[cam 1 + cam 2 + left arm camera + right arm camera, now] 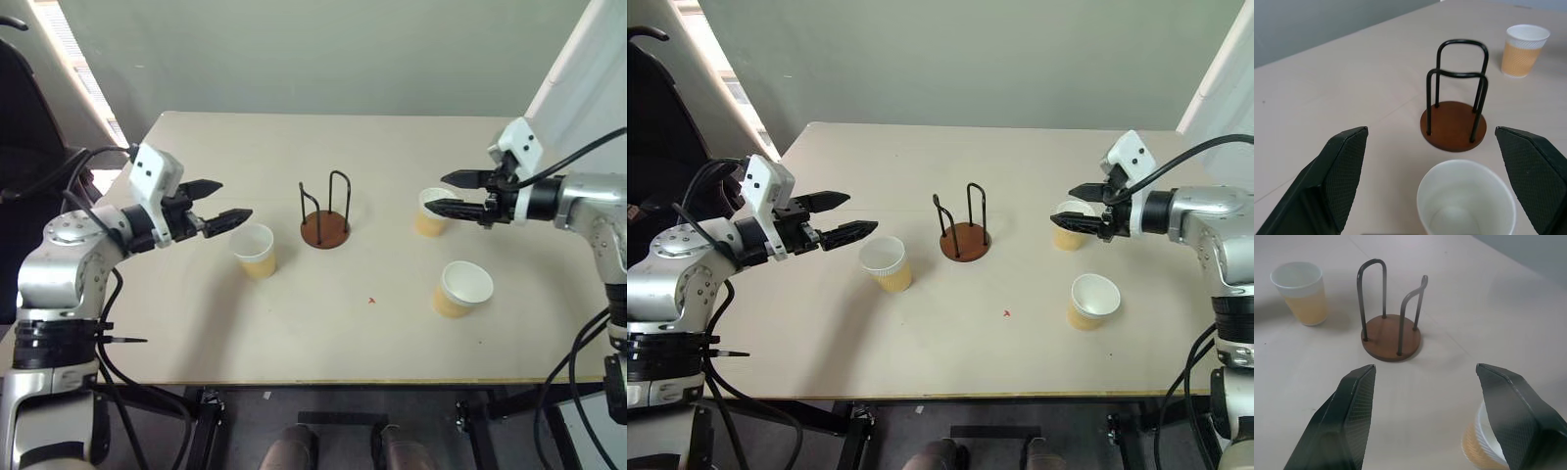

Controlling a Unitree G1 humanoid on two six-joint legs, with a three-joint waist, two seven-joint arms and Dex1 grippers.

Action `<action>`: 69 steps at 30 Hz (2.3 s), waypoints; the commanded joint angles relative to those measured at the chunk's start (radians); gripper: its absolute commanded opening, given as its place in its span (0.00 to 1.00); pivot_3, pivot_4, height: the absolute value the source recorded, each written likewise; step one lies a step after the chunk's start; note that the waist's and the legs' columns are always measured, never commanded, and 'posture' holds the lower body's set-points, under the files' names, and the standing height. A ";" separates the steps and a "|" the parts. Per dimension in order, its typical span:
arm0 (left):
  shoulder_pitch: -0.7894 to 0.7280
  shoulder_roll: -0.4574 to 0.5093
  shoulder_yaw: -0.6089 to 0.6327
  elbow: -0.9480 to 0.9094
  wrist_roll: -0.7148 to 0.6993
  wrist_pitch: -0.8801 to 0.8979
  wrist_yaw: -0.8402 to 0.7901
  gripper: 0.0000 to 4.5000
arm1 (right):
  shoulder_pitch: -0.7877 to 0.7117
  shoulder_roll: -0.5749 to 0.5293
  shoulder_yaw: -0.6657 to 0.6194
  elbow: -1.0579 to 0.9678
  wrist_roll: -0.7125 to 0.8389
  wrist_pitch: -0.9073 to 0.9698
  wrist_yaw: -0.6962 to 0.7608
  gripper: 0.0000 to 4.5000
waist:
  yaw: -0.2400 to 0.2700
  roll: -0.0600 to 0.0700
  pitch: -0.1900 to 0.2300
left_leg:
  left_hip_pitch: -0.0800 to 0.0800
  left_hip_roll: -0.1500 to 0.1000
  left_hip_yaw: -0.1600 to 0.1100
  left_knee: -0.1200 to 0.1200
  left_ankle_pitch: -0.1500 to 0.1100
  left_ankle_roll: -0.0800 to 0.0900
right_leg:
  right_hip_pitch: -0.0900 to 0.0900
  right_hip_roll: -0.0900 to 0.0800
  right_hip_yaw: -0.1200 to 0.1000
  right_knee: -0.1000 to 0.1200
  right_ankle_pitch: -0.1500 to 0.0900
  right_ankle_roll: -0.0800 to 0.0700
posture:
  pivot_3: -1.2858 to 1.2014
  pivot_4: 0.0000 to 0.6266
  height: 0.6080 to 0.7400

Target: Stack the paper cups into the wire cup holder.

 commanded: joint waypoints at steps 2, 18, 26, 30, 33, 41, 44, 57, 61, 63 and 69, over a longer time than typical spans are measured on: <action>-0.064 -0.022 -0.018 0.033 0.042 -0.055 0.020 1.00 | -0.005 0.002 -0.036 -0.033 -0.005 -0.014 -0.022 0.75 | 0.003 0.000 0.000 | 0.000 0.000 0.000 0.000 0.000 0.000 | 0.000 0.000 0.000 0.000 0.000 0.000 | 0.52 0.24 1.00; -0.178 -0.083 -0.169 -0.038 0.019 0.160 -0.020 1.00 | 0.068 -0.047 -0.138 -0.122 0.029 0.035 -0.063 0.75 | 0.003 0.000 0.000 | -0.001 0.000 0.000 0.000 0.000 0.000 | -0.001 0.000 0.000 0.000 0.002 0.004 | 0.52 0.24 1.00; -0.227 -0.161 -0.233 0.058 0.097 0.116 0.006 1.00 | 0.103 -0.078 -0.171 -0.167 0.048 0.069 -0.077 0.75 | 0.004 0.000 0.000 | -0.001 0.000 0.000 0.000 0.001 0.000 | 0.000 0.000 0.000 0.000 0.003 0.006 | 0.52 0.24 1.00; -0.253 -0.200 -0.255 0.107 0.132 0.087 0.013 1.00 | 0.127 -0.092 -0.184 -0.197 0.066 0.091 -0.071 0.75 | 0.006 0.000 0.000 | -0.001 0.000 0.000 0.000 0.001 0.000 | 0.000 0.000 0.000 0.000 0.004 0.006 | 0.52 0.24 1.00; -0.275 -0.228 -0.270 0.146 0.153 0.066 0.008 1.00 | 0.146 -0.098 -0.191 -0.227 0.084 0.109 -0.071 0.75 | 0.007 0.000 0.000 | -0.001 0.000 0.000 0.001 0.001 0.000 | 0.000 0.000 0.000 -0.001 0.004 0.006 | 0.52 0.24 1.00; -0.346 -0.294 -0.303 0.281 0.223 -0.016 0.003 1.00 | 0.179 -0.106 -0.212 -0.261 0.096 0.120 -0.093 0.75 | 0.008 0.000 0.000 | -0.001 0.000 0.001 0.001 0.001 0.000 | 0.000 0.000 0.000 -0.001 0.004 0.008 | 0.52 0.24 1.00; -0.370 -0.320 -0.306 0.336 0.245 -0.046 0.005 1.00 | 0.187 -0.104 -0.217 -0.277 0.103 0.129 -0.103 0.75 | 0.008 0.000 0.000 | -0.001 0.000 0.001 0.001 0.001 0.000 | 0.000 0.000 0.000 -0.001 0.005 0.008 | 0.52 0.24 1.00; -0.448 -0.446 -0.312 0.540 0.322 -0.158 0.017 1.00 | 0.160 -0.100 -0.200 -0.274 0.110 0.127 -0.117 0.75 | 0.009 -0.001 0.000 | -0.002 0.000 0.002 0.001 0.002 0.002 | 0.000 -0.001 0.000 -0.002 0.005 0.010 | 0.52 0.24 1.00; -0.472 -0.462 -0.293 0.591 0.333 -0.189 0.047 1.00 | 0.167 -0.100 -0.204 -0.277 0.112 0.126 -0.118 0.75 | 0.009 -0.001 0.000 | -0.002 0.000 0.002 0.002 0.002 0.002 | 0.000 0.000 0.000 -0.002 0.005 0.010 | 0.52 0.24 1.00; -0.482 -0.465 -0.283 0.612 0.334 -0.199 0.068 1.00 | 0.172 -0.100 -0.208 -0.279 0.113 0.128 -0.120 0.75 | 0.009 -0.001 0.000 | -0.002 0.000 0.002 0.002 0.002 0.002 | 0.000 0.000 0.001 -0.002 0.005 0.010 | 0.52 0.24 1.00; -0.493 -0.460 -0.262 0.626 0.329 -0.201 0.074 1.00 | 0.183 -0.106 -0.215 -0.284 0.113 0.130 -0.120 0.75 | 0.009 -0.001 0.000 | -0.003 0.000 0.002 0.002 0.003 0.003 | 0.000 0.000 0.001 -0.002 0.005 0.011 | 0.52 0.24 1.00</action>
